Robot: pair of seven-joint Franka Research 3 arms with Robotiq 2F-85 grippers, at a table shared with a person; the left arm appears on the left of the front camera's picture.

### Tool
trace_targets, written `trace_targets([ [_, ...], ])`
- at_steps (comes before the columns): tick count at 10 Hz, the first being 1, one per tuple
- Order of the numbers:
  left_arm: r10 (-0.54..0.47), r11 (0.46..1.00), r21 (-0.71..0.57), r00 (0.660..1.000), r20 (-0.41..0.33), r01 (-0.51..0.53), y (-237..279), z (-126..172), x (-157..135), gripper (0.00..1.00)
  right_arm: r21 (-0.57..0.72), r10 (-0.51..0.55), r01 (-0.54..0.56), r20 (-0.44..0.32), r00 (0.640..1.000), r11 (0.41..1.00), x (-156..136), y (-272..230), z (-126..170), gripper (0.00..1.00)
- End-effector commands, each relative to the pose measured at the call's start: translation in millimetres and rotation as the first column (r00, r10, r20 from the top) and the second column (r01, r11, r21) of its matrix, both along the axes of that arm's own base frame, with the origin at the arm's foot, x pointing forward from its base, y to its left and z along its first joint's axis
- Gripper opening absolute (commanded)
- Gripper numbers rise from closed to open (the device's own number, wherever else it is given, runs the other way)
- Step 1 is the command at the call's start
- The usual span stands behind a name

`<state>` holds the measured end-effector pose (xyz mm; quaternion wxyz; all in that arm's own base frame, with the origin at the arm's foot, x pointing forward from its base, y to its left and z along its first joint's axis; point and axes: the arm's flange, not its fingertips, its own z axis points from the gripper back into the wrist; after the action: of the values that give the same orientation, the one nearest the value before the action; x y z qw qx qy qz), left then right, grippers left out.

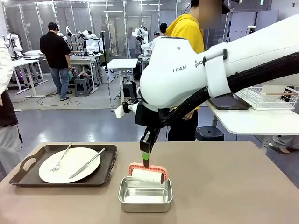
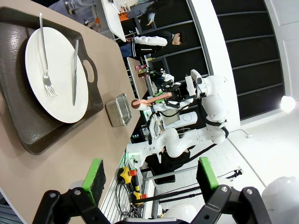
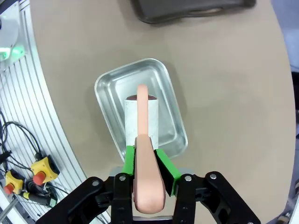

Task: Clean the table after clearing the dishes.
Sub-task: Place the Lint Roller back on top of the Airtight Container.

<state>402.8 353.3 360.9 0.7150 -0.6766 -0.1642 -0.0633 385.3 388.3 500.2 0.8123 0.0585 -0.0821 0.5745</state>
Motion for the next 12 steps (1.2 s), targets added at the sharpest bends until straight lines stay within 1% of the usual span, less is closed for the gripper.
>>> trace_targets([
  [1, 0.001, 1.000, 0.008, 1.000, 0.001, -0.001, 0, 0, -4, 1.00, 0.042, 0.005, -0.005, 0.006, 1.000, 0.999, 0, 3, 5, 0.23],
  [2, 0.001, 1.000, 0.008, 1.000, 0.001, -0.001, 0, 0, -4, 1.00, 0.000, 0.000, 0.000, 0.000, 1.000, 1.000, 0, 0, 0, 0.23],
  [6, 0.001, 1.000, 0.008, 1.000, 0.001, -0.001, 0, 0, -4, 1.00, 0.003, 0.000, 0.000, -0.002, 1.000, 1.000, 1, 1, -1, 0.23],
  [7, 0.001, 1.000, 0.008, 1.000, 0.001, -0.001, 0, 0, -4, 1.00, 0.010, 0.065, -0.065, -0.024, 0.998, 0.998, 1, 0, -10, 0.23],
  [9, 0.001, 1.000, 0.008, 1.000, 0.001, -0.001, 0, 0, -4, 1.00, 0.000, 0.129, -0.129, -0.067, 0.989, 0.992, 6, -2, -30, 0.23],
  [12, 0.001, 1.000, 0.008, 1.000, 0.001, -0.001, 0, 0, -4, 1.00, 0.057, 0.201, -0.198, -0.064, 0.977, 0.979, 20, -4, -46, 0.23],
])
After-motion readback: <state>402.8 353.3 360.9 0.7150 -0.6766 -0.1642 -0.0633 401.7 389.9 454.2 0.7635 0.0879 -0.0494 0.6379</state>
